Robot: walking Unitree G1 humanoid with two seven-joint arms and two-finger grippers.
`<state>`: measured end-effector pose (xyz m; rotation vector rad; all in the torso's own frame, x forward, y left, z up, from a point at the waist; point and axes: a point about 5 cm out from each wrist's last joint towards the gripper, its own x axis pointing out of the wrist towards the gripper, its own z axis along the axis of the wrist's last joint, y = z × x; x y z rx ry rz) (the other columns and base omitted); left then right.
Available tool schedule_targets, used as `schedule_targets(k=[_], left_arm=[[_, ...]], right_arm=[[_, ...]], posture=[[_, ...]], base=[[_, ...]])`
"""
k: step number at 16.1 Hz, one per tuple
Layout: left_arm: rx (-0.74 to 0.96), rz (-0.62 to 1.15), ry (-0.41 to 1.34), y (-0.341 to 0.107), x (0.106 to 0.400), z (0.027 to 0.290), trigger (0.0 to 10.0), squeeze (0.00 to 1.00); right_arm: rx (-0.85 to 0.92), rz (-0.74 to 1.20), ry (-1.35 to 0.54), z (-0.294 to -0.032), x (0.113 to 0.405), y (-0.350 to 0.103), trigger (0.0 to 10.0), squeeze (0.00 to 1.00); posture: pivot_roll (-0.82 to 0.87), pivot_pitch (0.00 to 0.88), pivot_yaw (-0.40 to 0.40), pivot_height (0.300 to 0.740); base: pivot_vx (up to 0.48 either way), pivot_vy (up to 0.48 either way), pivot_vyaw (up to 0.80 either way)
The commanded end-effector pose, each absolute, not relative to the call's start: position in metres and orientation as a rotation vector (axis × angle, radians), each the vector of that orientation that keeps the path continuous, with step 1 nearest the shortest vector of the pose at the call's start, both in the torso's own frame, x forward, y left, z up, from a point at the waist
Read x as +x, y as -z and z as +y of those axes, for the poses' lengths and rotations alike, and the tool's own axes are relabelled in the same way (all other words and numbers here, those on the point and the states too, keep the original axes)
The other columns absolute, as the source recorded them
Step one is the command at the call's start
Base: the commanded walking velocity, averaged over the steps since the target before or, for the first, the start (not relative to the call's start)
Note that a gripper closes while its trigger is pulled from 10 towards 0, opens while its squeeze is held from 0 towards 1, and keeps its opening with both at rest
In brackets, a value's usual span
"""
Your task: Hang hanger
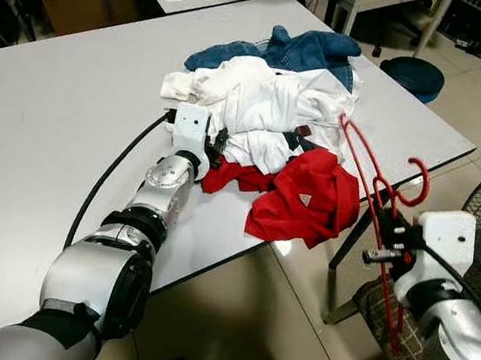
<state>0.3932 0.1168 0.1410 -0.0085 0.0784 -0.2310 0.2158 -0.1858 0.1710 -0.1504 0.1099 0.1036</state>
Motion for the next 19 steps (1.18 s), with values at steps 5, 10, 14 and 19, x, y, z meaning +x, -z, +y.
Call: schedule_targets(k=[5, 10, 14, 19], left_arm=[[-0.025, 0.070, 0.259, -0.143, 0.393, 0.116, 0.0, 0.00], [-0.063, 0.043, 0.272, -0.147, 0.394, 0.116, 0.0, 0.00], [-0.099, -0.002, 0.282, -0.157, 0.397, 0.118, 0.0, 0.00], [-0.132, -0.180, 0.289, -0.212, 0.411, 0.130, 0.0, 0.00]], right_arm=[[-0.143, 0.100, -0.103, -0.185, 0.220, -0.170, 10.0, 0.00], [-0.145, 0.091, -0.097, -0.186, 0.222, -0.170, 10.0, 0.00], [-0.141, 0.078, -0.088, -0.186, 0.227, -0.169, 10.0, 0.00], [-0.129, 0.049, -0.077, -0.187, 0.236, -0.168, 10.0, 0.00]], posture=[[-0.27, 0.121, 0.094, 0.740], [-0.27, 0.107, 0.096, 0.740], [-0.24, 0.080, 0.100, 0.740], [-0.20, 0.041, 0.098, 0.740]], base=[[0.000, 0.000, 0.00], [0.000, 0.000, 0.00], [0.000, 0.000, 0.00], [0.000, 0.000, 0.00]])
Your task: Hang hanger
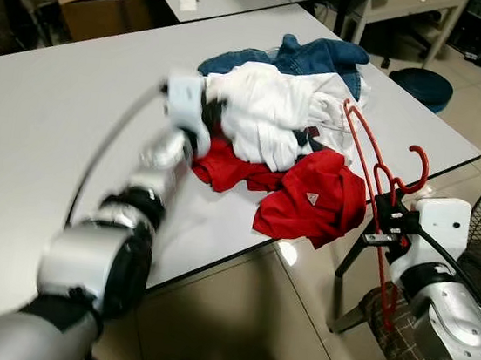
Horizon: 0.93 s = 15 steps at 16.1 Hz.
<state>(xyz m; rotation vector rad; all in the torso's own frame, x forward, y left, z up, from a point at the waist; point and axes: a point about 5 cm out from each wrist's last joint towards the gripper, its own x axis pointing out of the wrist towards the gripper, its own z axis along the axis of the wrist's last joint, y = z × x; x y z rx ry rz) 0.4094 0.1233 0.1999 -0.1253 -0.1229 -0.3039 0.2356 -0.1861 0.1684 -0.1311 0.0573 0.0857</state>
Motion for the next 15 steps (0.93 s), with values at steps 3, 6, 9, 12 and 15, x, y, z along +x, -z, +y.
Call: schedule_targets(k=[3, 6, 9, 12, 15], left_arm=[[-0.130, -0.329, 0.357, -0.260, 0.416, 0.136, 0.0, 0.00], [-0.205, -0.563, 0.398, -0.330, 0.412, 0.156, 0.0, 0.00], [-0.317, -0.799, 0.396, -0.391, 0.396, 0.181, 0.0, 0.00], [-0.171, -0.693, 0.494, -0.370, 0.398, 0.174, 0.0, 0.00], [0.111, -0.387, 0.630, -0.285, 0.392, 0.162, 0.0, 0.00]], right_arm=[[-0.115, 0.027, -0.081, -0.184, 0.242, -0.168, 10.0, 0.00], [-0.085, -0.018, -0.073, -0.181, 0.249, -0.170, 10.0, 0.00], [-0.051, -0.070, -0.075, -0.180, 0.253, -0.174, 10.0, 0.00], [-0.042, -0.089, -0.083, -0.178, 0.255, -0.175, 10.0, 0.00], [-0.045, -0.100, -0.089, -0.178, 0.252, -0.173, 10.0, 0.00]], posture=[[-0.17, 0.014, 0.100, 0.740], [-0.13, 0.000, 0.101, 0.740], [-0.11, 0.000, 0.093, 0.740], [-0.10, 0.000, 0.095, 0.740], [-0.10, 0.000, 0.108, 0.740]], base=[[0.000, 0.000, 0.00], [0.000, 0.000, 0.00], [0.000, 0.000, 0.00], [0.000, 0.000, 0.00], [0.000, 0.000, 0.00]])
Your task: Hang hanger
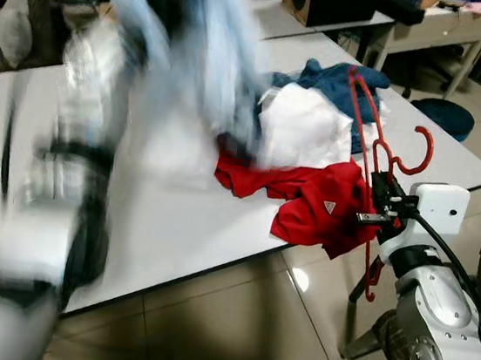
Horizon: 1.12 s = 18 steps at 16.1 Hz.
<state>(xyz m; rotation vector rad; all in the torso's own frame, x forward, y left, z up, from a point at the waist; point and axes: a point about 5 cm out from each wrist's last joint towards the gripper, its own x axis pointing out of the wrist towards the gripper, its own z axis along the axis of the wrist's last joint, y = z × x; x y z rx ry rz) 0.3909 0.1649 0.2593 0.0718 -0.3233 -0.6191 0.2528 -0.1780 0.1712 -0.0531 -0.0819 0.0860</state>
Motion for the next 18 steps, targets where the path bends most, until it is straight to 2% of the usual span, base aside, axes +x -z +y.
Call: schedule_targets(k=[1, 2, 3, 4, 5, 6, 7, 9, 12, 13, 14, 16, 18], left_arm=[[0.166, -0.263, 0.701, -0.250, 0.379, 0.161, 0.0, 0.00], [0.179, -0.210, 0.728, -0.239, 0.374, 0.162, 0.0, 0.00], [0.249, -0.041, 0.813, -0.207, 0.355, 0.166, 3.4, 0.00], [0.325, 0.089, 0.916, -0.185, 0.333, 0.167, 10.0, 0.00], [0.305, 0.102, 0.929, -0.185, 0.325, 0.165, 10.0, 0.67], [0.268, 0.085, 0.947, -0.191, 0.322, 0.163, 10.0, 1.00], [0.185, 0.045, 1.053, -0.206, 0.310, 0.154, 10.0, 1.00], [0.145, 0.113, 1.254, -0.212, 0.285, 0.154, 10.0, 1.00], [0.047, 0.065, 1.274, -0.227, 0.282, 0.161, 10.0, 1.00], [-0.044, -0.025, 1.171, -0.241, 0.296, 0.162, 10.0, 1.00], [-0.004, -0.019, 1.081, -0.239, 0.307, 0.163, 10.0, 1.00], [0.206, 0.050, 0.844, -0.216, 0.336, 0.165, 10.0, 1.00], [0.184, 0.085, 0.784, -0.200, 0.348, 0.161, 10.0, 1.00]], right_arm=[[-0.045, -0.103, -0.089, -0.179, 0.251, -0.173, 10.0, 0.00], [-0.045, -0.104, -0.090, -0.179, 0.251, -0.173, 10.0, 0.00], [-0.044, -0.103, -0.090, -0.181, 0.250, -0.172, 10.0, 0.00], [-0.046, -0.101, -0.094, -0.182, 0.251, -0.171, 10.0, 0.00], [-0.050, -0.101, -0.105, -0.182, 0.252, -0.171, 10.0, 0.00], [-0.052, -0.101, -0.113, -0.181, 0.253, -0.171, 10.0, 0.00], [-0.057, -0.103, -0.126, -0.180, 0.255, -0.172, 10.0, 0.00], [-0.062, -0.103, -0.131, -0.181, 0.257, -0.172, 10.0, 0.00], [-0.064, -0.103, -0.134, -0.181, 0.257, -0.171, 10.0, 0.00], [-0.067, -0.099, -0.138, -0.181, 0.257, -0.169, 10.0, 0.00], [-0.069, -0.094, -0.142, -0.180, 0.257, -0.168, 10.0, 0.00], [-0.083, -0.072, -0.159, -0.179, 0.258, -0.166, 10.0, 0.00], [-0.080, -0.054, -0.177, -0.178, 0.259, -0.164, 10.0, 0.00]], posture=[[-0.10, 0.000, 0.106, 0.740], [-0.10, 0.000, 0.106, 0.740], [-0.10, 0.000, 0.095, 0.740], [-0.09, 0.000, 0.084, 0.740], [-0.09, 0.000, 0.077, 0.740], [-0.09, 0.000, 0.074, 0.740], [-0.08, 0.000, 0.070, 0.740], [-0.08, 0.000, 0.070, 0.740], [-0.08, 0.000, 0.073, 0.740], [-0.07, 0.000, 0.072, 0.740], [-0.07, 0.000, 0.072, 0.740], [-0.07, 0.000, 0.073, 0.740], [-0.08, 0.000, 0.074, 0.740]], base=[[0.000, 0.000, 0.00], [0.000, 0.000, 0.00], [0.000, 0.000, 0.00], [0.000, 0.000, 0.00], [0.000, 0.000, 0.00], [0.000, 0.000, 0.00], [0.000, 0.000, 0.00], [0.000, 0.000, 0.00], [0.000, 0.000, 0.00], [0.000, 0.000, 0.00], [0.000, 0.000, 0.00], [0.000, 0.000, 0.00], [0.000, 0.000, 0.00]])
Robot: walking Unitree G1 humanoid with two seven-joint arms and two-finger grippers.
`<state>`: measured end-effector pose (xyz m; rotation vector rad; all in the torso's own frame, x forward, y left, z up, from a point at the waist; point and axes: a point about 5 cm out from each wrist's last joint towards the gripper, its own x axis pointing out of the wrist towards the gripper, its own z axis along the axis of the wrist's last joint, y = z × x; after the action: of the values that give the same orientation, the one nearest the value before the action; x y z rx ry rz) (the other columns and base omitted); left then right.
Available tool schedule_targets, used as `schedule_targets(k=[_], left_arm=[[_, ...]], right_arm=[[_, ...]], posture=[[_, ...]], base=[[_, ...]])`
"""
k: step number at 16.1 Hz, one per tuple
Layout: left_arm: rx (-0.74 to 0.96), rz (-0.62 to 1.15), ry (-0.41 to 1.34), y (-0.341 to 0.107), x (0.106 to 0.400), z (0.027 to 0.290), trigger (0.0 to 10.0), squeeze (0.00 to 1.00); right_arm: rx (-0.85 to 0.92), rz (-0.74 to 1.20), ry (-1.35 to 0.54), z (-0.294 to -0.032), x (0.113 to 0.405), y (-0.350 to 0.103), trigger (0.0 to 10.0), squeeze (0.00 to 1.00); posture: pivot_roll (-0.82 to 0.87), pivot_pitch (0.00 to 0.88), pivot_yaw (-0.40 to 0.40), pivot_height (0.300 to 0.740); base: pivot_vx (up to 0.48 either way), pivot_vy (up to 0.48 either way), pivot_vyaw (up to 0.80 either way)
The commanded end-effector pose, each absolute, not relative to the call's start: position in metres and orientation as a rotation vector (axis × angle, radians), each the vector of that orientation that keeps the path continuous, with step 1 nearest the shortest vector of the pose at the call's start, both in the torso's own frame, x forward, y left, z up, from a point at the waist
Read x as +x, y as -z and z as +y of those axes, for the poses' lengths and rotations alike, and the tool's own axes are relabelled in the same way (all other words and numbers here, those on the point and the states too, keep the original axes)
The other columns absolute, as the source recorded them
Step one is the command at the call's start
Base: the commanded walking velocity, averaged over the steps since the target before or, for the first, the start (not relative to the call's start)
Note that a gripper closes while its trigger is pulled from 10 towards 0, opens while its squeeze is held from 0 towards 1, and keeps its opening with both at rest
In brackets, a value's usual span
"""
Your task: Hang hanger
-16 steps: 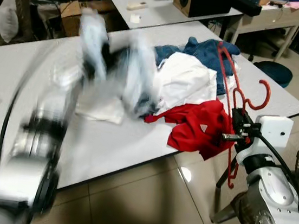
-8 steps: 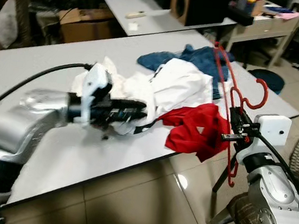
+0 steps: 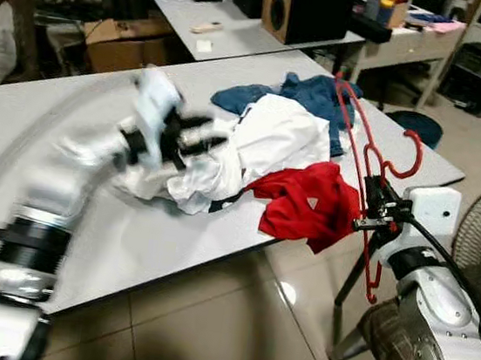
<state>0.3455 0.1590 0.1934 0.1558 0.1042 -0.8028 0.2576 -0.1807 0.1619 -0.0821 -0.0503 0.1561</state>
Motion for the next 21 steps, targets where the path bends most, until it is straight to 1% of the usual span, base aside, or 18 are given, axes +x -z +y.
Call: schedule_targets(k=[1, 2, 3, 4, 5, 7, 8, 9, 10, 12, 14, 15, 16, 17, 18, 19, 20, 21], left_arm=[[0.238, 0.126, 0.689, -0.187, 0.358, 0.165, 10.0, 1.00], [0.323, 0.156, 0.608, -0.177, 0.364, 0.171, 10.0, 0.79], [0.373, 0.190, 0.552, -0.168, 0.368, 0.177, 10.0, 0.00], [0.442, 0.232, 0.561, -0.157, 0.365, 0.179, 10.0, 0.00], [0.451, 0.292, 0.716, -0.143, 0.354, 0.170, 10.0, 0.00], [0.412, 0.324, 0.992, -0.135, 0.330, 0.155, 10.0, 0.00], [0.382, 0.343, 1.082, -0.133, 0.321, 0.150, 10.0, 0.00], [0.330, 0.341, 1.123, -0.134, 0.317, 0.147, 10.0, 0.00], [0.242, 0.301, 1.160, -0.140, 0.316, 0.143, 10.0, 0.00], [0.081, 0.149, 1.110, -0.163, 0.326, 0.137, 10.0, 0.00], [-0.074, -0.014, 1.076, -0.192, 0.333, 0.137, 10.0, 0.00], [-0.105, -0.058, 1.049, -0.201, 0.337, 0.140, 10.0, 0.00], [-0.043, -0.029, 0.963, -0.198, 0.345, 0.145, 10.0, 0.00], [0.045, 0.050, 0.844, -0.187, 0.356, 0.153, 10.0, 0.00], [0.120, 0.112, 0.752, -0.178, 0.364, 0.160, 10.0, 0.97], [0.151, 0.135, 0.738, -0.173, 0.365, 0.161, 10.0, 1.00], [0.179, 0.180, 0.703, -0.164, 0.367, 0.162, 10.0, 1.00], [0.269, 0.228, 0.650, -0.155, 0.369, 0.164, 10.0, 1.00]], right_arm=[[-0.081, -0.045, -0.190, -0.176, 0.259, -0.163, 10.0, 0.00], [-0.077, -0.036, -0.209, -0.174, 0.258, -0.162, 10.0, 0.00], [-0.072, -0.032, -0.223, -0.173, 0.257, -0.162, 10.0, 0.00], [-0.072, -0.030, -0.226, -0.173, 0.256, -0.162, 10.0, 0.00], [-0.076, -0.024, -0.232, -0.174, 0.255, -0.160, 10.0, 0.00], [-0.082, -0.016, -0.246, -0.174, 0.254, -0.159, 10.0, 0.00], [-0.083, -0.012, -0.257, -0.174, 0.254, -0.158, 10.0, 0.00], [-0.082, -0.010, -0.269, -0.173, 0.254, -0.158, 10.0, 0.00], [-0.084, -0.010, -0.288, -0.172, 0.256, -0.159, 10.0, 0.00], [-0.085, -0.012, -0.316, -0.170, 0.258, -0.160, 10.0, 0.00], [-0.080, -0.021, -0.334, -0.170, 0.260, -0.163, 10.0, 0.00], [-0.080, -0.023, -0.337, -0.171, 0.261, -0.163, 10.0, 0.00], [-0.082, -0.023, -0.339, -0.171, 0.261, -0.164, 10.0, 0.00], [-0.082, -0.024, -0.340, -0.170, 0.262, -0.164, 10.0, 0.00], [-0.081, -0.024, -0.343, -0.170, 0.262, -0.164, 10.0, 0.00], [-0.079, -0.024, -0.344, -0.169, 0.261, -0.164, 10.0, 0.00], [-0.076, -0.022, -0.349, -0.169, 0.260, -0.164, 10.0, 0.00], [-0.076, -0.020, -0.351, -0.168, 0.259, -0.164, 10.0, 0.00]], posture=[[-0.08, 0.000, 0.076, 0.740], [-0.09, 0.000, 0.082, 0.740], [-0.09, 0.000, 0.082, 0.740], [-0.09, 0.000, 0.087, 0.740], [-0.10, 0.000, 0.088, 0.740], [-0.10, 0.000, 0.088, 0.740], [-0.09, 0.000, 0.078, 0.740], [-0.09, 0.000, 0.074, 0.740], [-0.08, 0.000, 0.069, 0.740], [-0.08, 0.000, 0.067, 0.740], [-0.08, 0.000, 0.070, 0.740], [-0.08, 0.000, 0.073, 0.740], [-0.08, 0.000, 0.075, 0.740], [-0.08, 0.000, 0.078, 0.740], [-0.08, 0.000, 0.081, 0.740], [-0.08, 0.000, 0.082, 0.740], [-0.09, 0.000, 0.091, 0.740], [-0.09, 0.000, 0.097, 0.740]], base=[[0.000, 0.000, 0.00], [0.000, 0.000, 0.00], [0.000, 0.000, 0.00], [0.000, 0.000, 0.00], [0.000, 0.000, 0.00], [0.000, 0.000, 0.00], [0.000, 0.000, 0.00], [0.000, 0.000, 0.00], [0.000, 0.000, 0.00], [0.000, 0.000, 0.00], [0.000, 0.000, 0.00], [0.000, 0.000, 0.00], [0.000, 0.000, 0.00], [0.000, 0.000, 0.00], [0.000, 0.000, 0.00], [0.000, 0.000, 0.00], [0.000, 0.000, 0.00], [0.000, 0.000, 0.00]])
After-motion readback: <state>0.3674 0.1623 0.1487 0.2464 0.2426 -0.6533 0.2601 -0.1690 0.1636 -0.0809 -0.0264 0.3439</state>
